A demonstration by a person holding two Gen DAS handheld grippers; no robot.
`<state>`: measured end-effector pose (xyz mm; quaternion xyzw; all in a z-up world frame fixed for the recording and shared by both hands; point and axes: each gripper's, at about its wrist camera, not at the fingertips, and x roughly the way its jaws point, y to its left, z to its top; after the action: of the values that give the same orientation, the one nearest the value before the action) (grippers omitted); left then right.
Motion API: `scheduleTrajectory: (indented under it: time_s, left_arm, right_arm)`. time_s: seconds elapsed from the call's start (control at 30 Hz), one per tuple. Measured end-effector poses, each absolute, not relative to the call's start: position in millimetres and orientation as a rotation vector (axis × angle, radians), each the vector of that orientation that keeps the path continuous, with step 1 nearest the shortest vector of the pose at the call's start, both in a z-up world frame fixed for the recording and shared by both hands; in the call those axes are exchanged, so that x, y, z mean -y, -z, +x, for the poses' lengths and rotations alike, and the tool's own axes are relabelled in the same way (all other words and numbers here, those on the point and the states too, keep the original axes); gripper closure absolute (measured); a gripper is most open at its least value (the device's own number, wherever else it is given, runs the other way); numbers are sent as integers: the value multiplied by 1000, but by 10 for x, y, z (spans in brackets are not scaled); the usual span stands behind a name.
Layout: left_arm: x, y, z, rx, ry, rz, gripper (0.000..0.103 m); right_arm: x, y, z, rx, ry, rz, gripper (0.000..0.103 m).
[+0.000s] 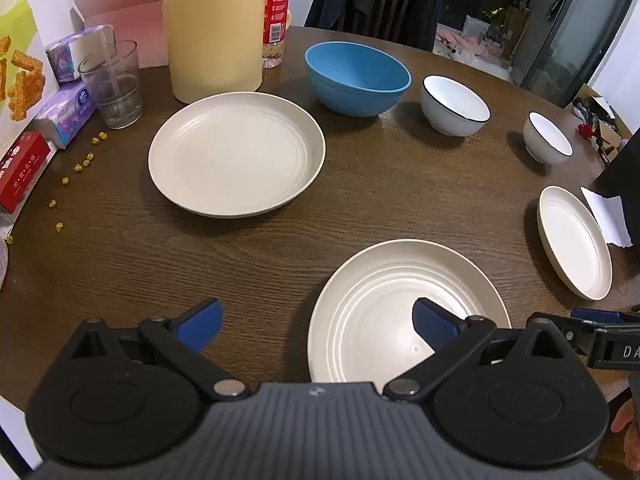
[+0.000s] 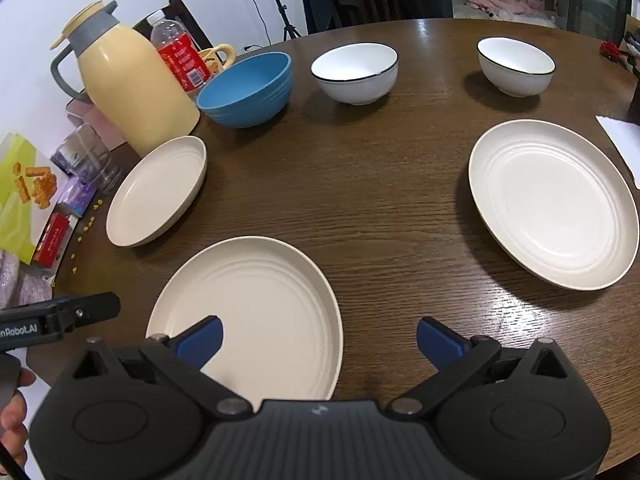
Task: Organize plates and bowls
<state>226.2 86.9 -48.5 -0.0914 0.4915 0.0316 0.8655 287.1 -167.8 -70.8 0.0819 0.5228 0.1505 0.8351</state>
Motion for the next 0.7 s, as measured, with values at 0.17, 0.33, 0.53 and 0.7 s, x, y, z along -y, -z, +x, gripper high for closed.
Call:
scheduleTrajectory:
  time_s: [0.17, 0.33, 0.53, 0.7]
  left_arm:
    - [-872, 449, 2243, -1022, -58, -207, 0]
    - [-872, 439, 2242, -1019, -56, -206, 0]
    - [-864, 435, 2263, -1021, -47, -200, 0]
    - [-845, 436, 2270, -1024, -35, -197, 0]
  right_arm:
    - [1662, 638, 2854, -1094, -304, 158, 0]
    - [1656, 603, 2853, -1087, -295, 158, 0]
    - [1640, 604, 2860, -1088, -289, 156, 0]
    - [1676, 614, 2851, -1094, -271, 161, 0]
